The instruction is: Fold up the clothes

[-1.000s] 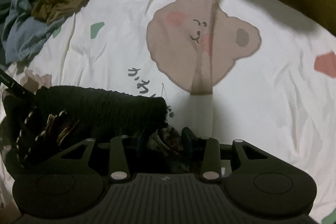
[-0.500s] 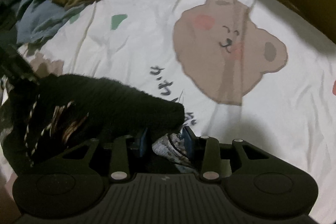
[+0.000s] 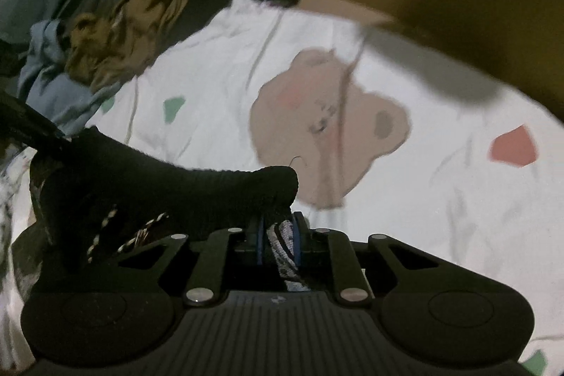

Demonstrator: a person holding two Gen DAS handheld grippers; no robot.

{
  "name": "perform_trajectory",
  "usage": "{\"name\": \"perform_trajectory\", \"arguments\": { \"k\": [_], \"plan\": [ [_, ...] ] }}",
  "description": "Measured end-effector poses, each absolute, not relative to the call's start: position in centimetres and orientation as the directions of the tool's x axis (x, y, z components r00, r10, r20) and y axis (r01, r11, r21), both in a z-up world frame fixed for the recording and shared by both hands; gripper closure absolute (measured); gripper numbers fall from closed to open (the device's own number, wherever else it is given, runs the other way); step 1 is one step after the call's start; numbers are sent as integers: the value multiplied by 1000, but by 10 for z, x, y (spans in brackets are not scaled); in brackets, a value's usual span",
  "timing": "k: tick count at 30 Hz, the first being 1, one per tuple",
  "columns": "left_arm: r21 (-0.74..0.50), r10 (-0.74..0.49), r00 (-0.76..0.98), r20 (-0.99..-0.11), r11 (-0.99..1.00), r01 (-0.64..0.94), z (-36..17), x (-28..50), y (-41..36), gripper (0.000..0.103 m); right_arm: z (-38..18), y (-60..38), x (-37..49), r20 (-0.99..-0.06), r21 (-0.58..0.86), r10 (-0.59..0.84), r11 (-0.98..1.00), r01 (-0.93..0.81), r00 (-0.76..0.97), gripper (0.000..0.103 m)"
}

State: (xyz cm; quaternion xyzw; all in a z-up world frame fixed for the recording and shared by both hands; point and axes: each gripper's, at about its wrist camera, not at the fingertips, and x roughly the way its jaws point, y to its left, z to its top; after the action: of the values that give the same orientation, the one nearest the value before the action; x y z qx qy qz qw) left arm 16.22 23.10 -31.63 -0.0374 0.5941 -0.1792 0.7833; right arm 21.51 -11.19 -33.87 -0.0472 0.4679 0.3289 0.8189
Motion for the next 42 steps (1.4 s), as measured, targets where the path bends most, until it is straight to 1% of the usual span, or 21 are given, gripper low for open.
{"name": "perform_trajectory", "arguments": {
  "k": [7,10,17,23,28,31,34,35,36,37,38,39,41,42],
  "plan": [
    [-230,-347,297,-889,902,365,-299,200,187,87,-316,-139,225,-770,224,461,843,-490,442,89],
    [-214,-356,326,-876,892,397,-296,214,175,87,-309,-150,232,-760,201,433,866,-458,485,89],
    [-199,-367,353,-861,880,432,-306,244,150,88,-304,-161,253,-758,143,382,888,-436,529,88],
    [-177,-337,348,-875,891,418,-328,259,146,88,-304,-160,272,-754,95,349,896,-433,556,88],
    [-159,-312,344,-886,900,406,-347,271,143,88,-330,-157,285,-784,100,331,902,-420,525,88],
    [-148,-296,342,-892,905,399,-358,279,141,87,-353,-147,284,-804,59,309,892,-448,508,87],
    [-139,-283,339,-897,909,393,-367,285,140,82,-365,-147,285,-812,61,298,899,-435,501,81],
    [-140,-283,338,-897,909,392,-367,285,141,80,-366,-149,285,-815,77,300,904,-421,495,80],
    [-141,-284,337,-898,910,391,-366,285,143,77,-367,-152,285,-817,100,309,908,-408,487,76],
    [-142,-284,337,-898,910,390,-366,285,144,76,-367,-156,285,-816,122,319,910,-396,481,74],
    [-142,-284,336,-898,910,388,-366,285,145,76,-365,-160,284,-815,133,323,912,-388,481,67],
    [-143,-284,335,-899,911,387,-365,285,147,73,-364,-162,284,-813,137,324,914,-383,483,65],
    [-140,-280,340,-897,913,383,-361,286,151,71,-360,-170,284,-807,159,334,917,-365,487,65],
    [-138,-278,345,-897,915,380,-359,286,153,71,-357,-175,285,-804,172,339,919,-355,489,65]
  ]
}}
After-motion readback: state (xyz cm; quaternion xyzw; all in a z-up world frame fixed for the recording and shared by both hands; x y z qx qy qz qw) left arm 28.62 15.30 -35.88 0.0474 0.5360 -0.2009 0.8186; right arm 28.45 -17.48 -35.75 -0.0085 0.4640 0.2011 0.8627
